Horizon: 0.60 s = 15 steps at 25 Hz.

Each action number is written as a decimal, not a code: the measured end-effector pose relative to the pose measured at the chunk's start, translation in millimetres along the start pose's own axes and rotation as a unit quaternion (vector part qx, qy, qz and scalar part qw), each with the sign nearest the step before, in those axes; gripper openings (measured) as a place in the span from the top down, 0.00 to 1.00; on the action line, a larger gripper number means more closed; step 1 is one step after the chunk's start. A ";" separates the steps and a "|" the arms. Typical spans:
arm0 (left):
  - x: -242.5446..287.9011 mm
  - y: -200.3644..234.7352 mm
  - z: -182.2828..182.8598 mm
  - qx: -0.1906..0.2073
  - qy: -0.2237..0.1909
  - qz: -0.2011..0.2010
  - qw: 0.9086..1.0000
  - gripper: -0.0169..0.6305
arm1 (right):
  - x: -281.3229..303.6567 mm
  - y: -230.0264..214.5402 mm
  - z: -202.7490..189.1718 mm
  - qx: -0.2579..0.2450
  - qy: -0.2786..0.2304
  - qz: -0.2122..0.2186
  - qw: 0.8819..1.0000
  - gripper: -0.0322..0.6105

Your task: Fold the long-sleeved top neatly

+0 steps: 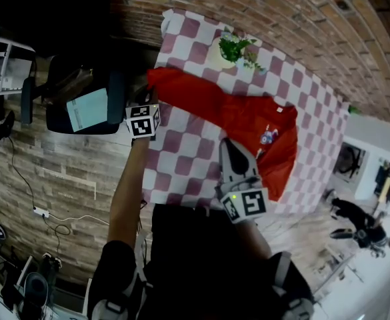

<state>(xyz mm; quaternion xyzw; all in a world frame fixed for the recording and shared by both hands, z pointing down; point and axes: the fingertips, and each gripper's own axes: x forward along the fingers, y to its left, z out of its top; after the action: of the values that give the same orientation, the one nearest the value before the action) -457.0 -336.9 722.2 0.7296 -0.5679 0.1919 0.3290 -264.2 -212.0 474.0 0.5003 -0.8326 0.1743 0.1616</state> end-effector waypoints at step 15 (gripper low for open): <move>-42.8 -52.8 50.7 0.075 -0.054 -0.023 0.995 0.91 | -21.8 -16.0 5.6 0.010 -0.021 -0.034 0.999 0.94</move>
<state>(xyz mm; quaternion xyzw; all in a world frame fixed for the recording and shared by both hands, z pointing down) -423.4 -334.9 644.4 0.7745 -0.5517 0.1866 0.2470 -240.8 -204.7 461.4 0.5338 -0.8163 0.1665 0.1450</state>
